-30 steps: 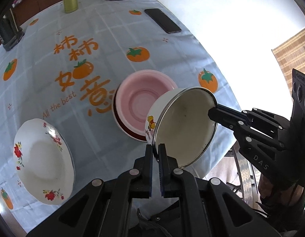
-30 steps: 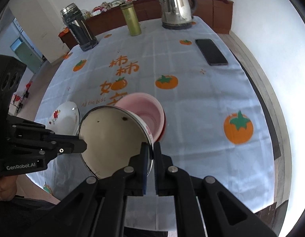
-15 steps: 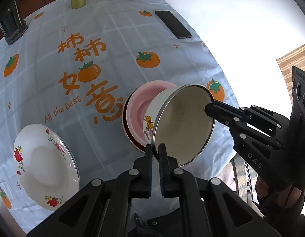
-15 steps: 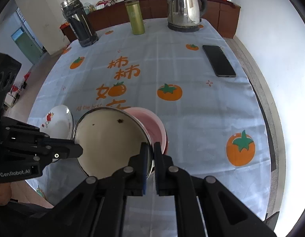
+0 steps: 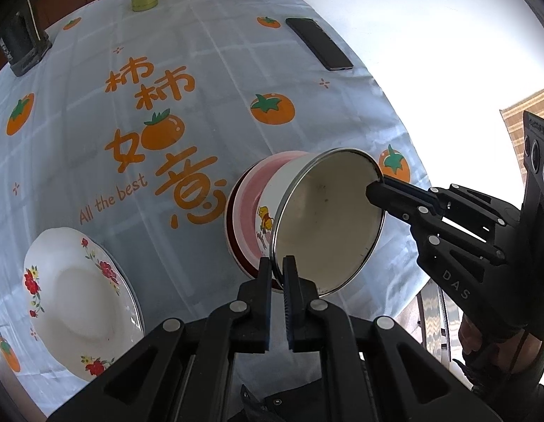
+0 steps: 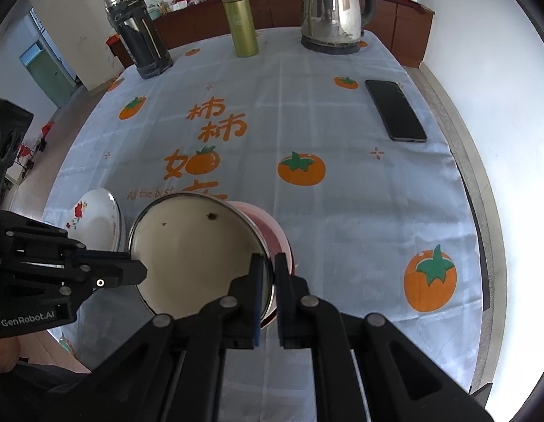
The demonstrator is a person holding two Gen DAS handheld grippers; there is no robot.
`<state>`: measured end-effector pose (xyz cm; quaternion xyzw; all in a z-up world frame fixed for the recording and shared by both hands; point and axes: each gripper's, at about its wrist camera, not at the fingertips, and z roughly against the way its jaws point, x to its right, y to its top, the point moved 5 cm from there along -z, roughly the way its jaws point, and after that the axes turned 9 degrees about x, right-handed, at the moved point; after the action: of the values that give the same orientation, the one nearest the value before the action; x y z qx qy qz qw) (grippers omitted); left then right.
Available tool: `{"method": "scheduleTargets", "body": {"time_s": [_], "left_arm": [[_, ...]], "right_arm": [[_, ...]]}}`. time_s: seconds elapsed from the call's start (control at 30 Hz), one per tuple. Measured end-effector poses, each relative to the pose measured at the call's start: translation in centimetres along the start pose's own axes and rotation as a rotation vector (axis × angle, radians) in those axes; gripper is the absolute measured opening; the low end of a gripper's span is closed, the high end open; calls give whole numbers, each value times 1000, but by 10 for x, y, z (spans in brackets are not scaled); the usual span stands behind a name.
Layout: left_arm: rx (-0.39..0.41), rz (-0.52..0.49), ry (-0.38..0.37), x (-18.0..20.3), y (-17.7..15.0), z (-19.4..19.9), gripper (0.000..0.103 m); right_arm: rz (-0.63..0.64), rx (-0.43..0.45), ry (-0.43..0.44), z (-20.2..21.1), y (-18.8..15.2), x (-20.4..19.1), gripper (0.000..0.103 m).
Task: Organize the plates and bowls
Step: 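Lower the enamel basin into the pink bowl with both tools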
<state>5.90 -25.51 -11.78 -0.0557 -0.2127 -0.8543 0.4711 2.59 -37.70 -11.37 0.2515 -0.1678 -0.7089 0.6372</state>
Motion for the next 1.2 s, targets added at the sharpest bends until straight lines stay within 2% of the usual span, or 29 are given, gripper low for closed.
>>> {"method": "scheduleTargets", "body": {"time_s": [0.73,1.2], "left_arm": [[-23,38,-14,-7,-2,-11,7],[-70,77,-37,-9,-6,-23,7]], "right_arm": [[49,-51,-17,-14,2,-4,6],[76,-99,-27,-25,-1,-5,7]]}}
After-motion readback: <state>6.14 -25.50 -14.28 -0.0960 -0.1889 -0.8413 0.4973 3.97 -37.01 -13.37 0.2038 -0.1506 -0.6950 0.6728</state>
